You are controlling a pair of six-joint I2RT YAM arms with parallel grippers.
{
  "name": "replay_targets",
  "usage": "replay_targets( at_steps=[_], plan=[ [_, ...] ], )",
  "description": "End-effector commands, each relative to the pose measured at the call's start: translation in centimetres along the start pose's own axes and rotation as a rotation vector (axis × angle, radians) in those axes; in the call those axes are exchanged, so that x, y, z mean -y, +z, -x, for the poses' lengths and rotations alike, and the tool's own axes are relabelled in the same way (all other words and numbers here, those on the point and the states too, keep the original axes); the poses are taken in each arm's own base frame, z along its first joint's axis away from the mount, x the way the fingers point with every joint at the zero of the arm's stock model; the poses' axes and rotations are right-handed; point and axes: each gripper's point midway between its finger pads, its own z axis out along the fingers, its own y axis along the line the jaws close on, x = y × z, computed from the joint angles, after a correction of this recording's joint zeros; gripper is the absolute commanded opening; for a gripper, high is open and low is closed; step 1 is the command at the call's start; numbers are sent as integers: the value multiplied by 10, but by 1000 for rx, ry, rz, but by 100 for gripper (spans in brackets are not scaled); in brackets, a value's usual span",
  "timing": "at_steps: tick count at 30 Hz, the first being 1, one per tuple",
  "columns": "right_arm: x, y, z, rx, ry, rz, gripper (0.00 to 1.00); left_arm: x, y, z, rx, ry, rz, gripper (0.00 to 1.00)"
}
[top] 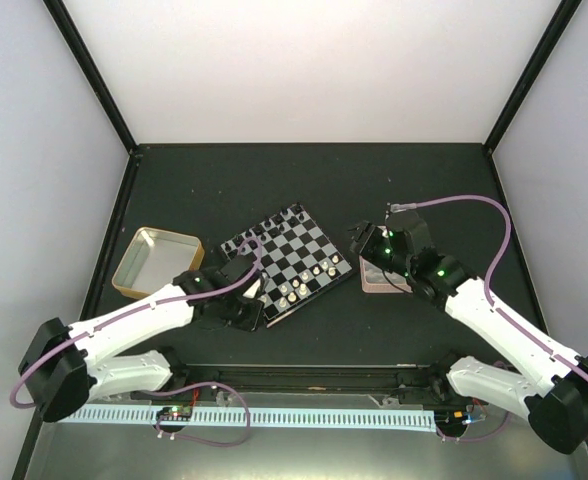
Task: Set up the chess pieces on the board
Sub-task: Place the chess piece on the chessboard.
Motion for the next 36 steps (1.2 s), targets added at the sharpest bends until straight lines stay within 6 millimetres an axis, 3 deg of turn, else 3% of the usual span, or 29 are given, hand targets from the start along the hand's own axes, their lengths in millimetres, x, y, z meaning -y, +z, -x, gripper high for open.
replay_targets(
  at_steps=[1, 9, 22, 31, 36],
  plan=[
    [7, -1, 4, 29, -4, -22, 66, 23, -6, 19, 36, 47, -83, 2],
    [12, 1, 1, 19, -2, -35, 66, 26, 12, 33, 0, 62, -48, 4],
    [19, 1, -3, 15, 6, -48, 66, 14, 36, 44, -34, 59, 42, 3],
    [21, 1, -4, 10, 7, -50, 66, 6, 38, 48, -25, 46, 71, 4],
    [21, 1, -5, 3, 6, -50, 66, 7, 38, 47, -31, 43, 62, 12]
  ],
)
